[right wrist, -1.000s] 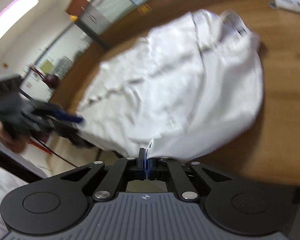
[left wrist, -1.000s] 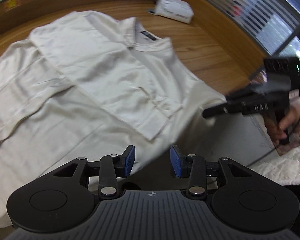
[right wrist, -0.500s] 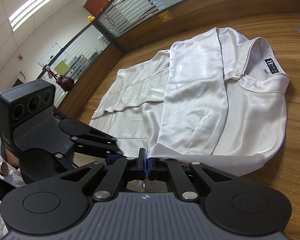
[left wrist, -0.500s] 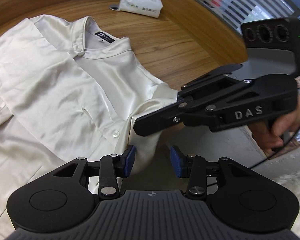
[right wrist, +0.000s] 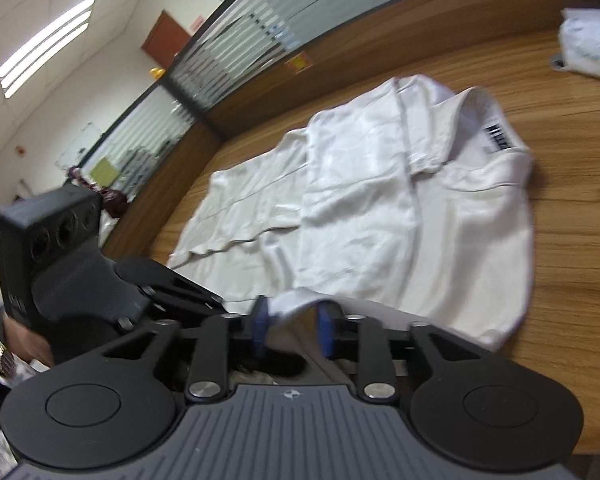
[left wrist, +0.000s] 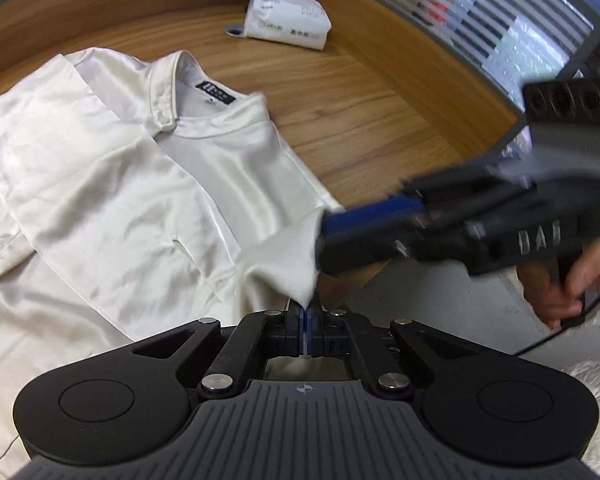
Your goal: Fold clothes
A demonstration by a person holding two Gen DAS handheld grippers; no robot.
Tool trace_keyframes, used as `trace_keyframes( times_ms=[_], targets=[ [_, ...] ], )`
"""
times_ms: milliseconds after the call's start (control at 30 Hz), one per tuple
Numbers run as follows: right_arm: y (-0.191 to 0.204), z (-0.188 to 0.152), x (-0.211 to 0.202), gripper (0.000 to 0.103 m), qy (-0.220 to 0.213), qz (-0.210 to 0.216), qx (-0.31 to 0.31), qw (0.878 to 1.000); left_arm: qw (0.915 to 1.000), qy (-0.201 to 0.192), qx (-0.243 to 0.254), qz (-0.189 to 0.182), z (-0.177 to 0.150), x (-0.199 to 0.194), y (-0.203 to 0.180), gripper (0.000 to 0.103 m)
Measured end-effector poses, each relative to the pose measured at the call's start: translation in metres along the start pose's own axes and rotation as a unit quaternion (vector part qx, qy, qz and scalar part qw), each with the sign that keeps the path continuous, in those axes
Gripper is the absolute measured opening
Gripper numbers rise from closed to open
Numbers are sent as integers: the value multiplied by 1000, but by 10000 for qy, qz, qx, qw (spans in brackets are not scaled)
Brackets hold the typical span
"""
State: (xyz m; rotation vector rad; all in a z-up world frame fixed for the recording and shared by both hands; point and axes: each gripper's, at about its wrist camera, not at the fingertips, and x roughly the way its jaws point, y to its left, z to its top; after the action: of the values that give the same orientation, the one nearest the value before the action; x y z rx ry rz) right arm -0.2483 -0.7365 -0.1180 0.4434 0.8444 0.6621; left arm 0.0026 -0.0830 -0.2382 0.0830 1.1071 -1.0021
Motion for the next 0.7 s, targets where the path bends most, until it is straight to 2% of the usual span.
trace_keyframes(
  times_ms=[67,133,267,333,633,700],
  targets=[
    [0,-13,-7,44,89,-197,-92,9997,9999,-27,-123,-102,5,-4,1,2],
    [1,-27,-8,46,199,-367,-171,9990,9995,-64,-218,-199,10,-9,1,2],
    [4,-56,-4,47,436,-673,-316,9963,9988,-153,-242,-410,15,-16,-5,2],
    [6,-65,1,47,402,-789,-375,9954,9985,-148,-220,-471,15,-19,-8,2],
    [5,-67,27,47,389,-734,-450,9955,9962,-154,-460,-725,15,-27,-14,2],
    [4,-66,31,47,425,-771,-474,9950,9966,-197,-442,-668,15,-29,-16,2]
  ],
)
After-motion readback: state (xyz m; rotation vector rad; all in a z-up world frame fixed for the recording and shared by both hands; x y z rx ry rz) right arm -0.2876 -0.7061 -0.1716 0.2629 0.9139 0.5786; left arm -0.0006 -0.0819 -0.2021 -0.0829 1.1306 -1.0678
